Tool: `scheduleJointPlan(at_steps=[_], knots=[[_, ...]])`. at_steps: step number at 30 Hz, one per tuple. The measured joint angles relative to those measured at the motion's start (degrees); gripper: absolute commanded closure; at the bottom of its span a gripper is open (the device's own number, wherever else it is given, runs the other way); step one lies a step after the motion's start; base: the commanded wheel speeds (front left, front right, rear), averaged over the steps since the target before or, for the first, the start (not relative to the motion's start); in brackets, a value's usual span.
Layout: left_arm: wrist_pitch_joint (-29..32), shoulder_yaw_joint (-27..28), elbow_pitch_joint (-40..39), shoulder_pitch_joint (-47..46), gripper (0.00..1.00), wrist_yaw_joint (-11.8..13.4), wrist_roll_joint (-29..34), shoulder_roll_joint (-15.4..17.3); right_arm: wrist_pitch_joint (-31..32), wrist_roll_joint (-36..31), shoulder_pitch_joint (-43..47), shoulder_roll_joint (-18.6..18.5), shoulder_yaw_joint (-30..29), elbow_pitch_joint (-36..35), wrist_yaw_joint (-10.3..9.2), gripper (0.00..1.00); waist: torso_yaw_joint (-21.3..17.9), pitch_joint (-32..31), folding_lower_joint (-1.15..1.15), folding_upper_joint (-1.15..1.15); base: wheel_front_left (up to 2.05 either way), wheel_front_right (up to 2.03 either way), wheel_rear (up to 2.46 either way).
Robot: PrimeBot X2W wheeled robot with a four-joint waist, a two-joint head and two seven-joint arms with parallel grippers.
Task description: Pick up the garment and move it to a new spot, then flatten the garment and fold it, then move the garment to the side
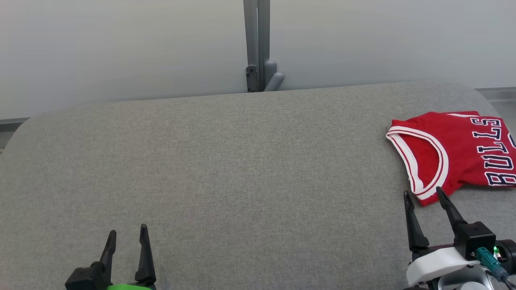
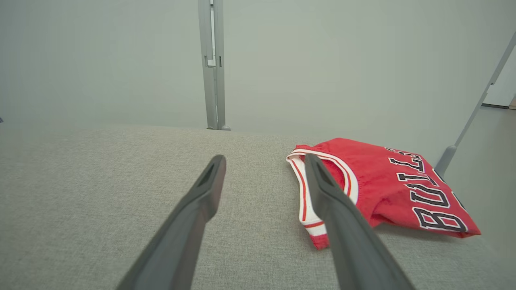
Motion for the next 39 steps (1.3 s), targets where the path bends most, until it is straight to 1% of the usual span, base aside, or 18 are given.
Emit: scheduleJointPlan(at_steps=[7, 20, 33, 34, 39], knots=[[0.0, -0.8, 0.3, 0.0, 0.0, -1.0, -0.4, 0.0, 0.0, -0.9, 0.1, 0.2, -2.9, 1.5, 0.0, 0.0, 0.3, -0.3, 0.0, 0.0, 0.0, 0.0, 0.0], [0.0, -1.1, 1.1, 0.2, 0.0, -1.9, -0.6, 0.0, 0.0, -0.1, 0.3, 0.3, -3.3, 2.9, 0.0, 0.0, -0.3, -0.4, 0.0, 0.0, 0.0, 0.0, 0.0], [0.1, -1.1, 2.0, 0.5, 0.0, -1.9, -0.7, -0.1, 0.0, 0.2, 0.9, 0.6, -3.2, 3.8, 0.01, 0.0, -0.2, -0.1, 0.0, 0.0, 0.0, 0.0, 0.0], [0.1, -1.1, 2.1, 0.5, 1.0, -1.9, -0.7, -0.2, 0.0, 0.2, 0.9, 0.6, -3.2, 4.0, 0.01, 1.0, -0.2, -0.1, 0.0, 0.0, 0.0, 0.0, 0.0], [0.7, -1.1, 4.3, 0.8, 1.0, -1.9, -1.5, -0.3, 0.7, 0.7, 1.5, 1.1, -3.1, 6.5, 0.01, 1.0, -0.2, -0.1, 0.0, 0.0, 0.0, 0.0, 0.0]])
